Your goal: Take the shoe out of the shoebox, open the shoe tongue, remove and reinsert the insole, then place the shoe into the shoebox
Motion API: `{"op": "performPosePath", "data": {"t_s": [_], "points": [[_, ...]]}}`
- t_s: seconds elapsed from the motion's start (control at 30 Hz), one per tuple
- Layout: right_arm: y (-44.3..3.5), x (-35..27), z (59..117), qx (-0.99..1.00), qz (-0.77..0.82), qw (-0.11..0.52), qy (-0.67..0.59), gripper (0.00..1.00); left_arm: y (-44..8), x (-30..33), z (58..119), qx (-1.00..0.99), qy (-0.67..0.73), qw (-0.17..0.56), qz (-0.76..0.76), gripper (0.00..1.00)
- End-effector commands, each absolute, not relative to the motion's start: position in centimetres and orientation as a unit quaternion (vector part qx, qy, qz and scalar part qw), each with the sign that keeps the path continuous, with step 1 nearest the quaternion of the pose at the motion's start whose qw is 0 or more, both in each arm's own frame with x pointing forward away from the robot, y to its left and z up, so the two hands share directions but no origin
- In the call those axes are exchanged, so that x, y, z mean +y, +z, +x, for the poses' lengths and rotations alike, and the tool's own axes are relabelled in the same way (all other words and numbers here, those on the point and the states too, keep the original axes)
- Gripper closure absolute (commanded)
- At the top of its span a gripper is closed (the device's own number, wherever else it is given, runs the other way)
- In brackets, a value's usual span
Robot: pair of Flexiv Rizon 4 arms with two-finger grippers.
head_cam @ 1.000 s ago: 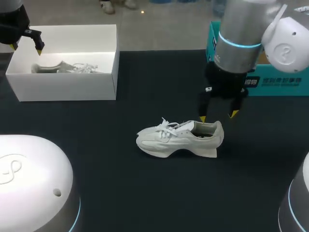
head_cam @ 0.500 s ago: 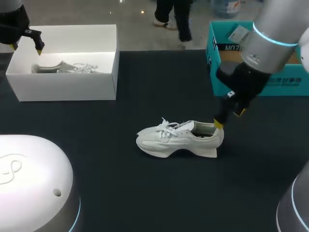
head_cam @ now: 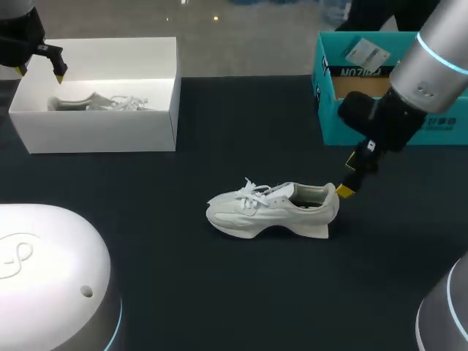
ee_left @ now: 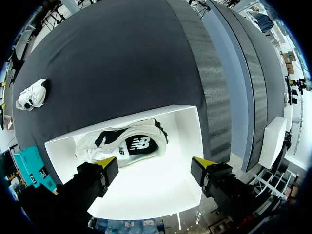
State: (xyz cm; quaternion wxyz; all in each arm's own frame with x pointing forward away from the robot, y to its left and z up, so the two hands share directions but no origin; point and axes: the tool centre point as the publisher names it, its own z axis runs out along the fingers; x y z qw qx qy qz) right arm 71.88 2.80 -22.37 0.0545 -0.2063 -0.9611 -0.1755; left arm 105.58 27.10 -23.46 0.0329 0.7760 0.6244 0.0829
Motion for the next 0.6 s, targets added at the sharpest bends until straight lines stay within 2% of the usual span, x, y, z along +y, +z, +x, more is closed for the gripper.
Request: {"op": "performPosePath", "data": {"t_s": [0.03, 0.3, 0.43, 0.6], "points": [[-22.3, 3.0, 71.3, -0.961, -0.185, 0.018, -0.207, 0.0, -23.4, 27.2, 105.6, 0.624, 0.083, 0.032, 0.776, 0.0], [-23.9, 3.1, 71.4, -0.939, -0.21, -0.041, -0.268, 0.0, -23.4, 27.2, 105.6, 0.624, 0.083, 0.032, 0.776, 0.0], [-24.7, 2.6, 71.4, -0.923, -0.292, -0.015, -0.252, 0.0, -23.4, 27.2, 105.6, 0.624, 0.083, 0.032, 0.776, 0.0], [-24.7, 2.6, 71.4, -0.923, -0.292, -0.015, -0.252, 0.0, -23.4, 27.2, 105.6, 0.624, 0.083, 0.032, 0.776, 0.0]]}}
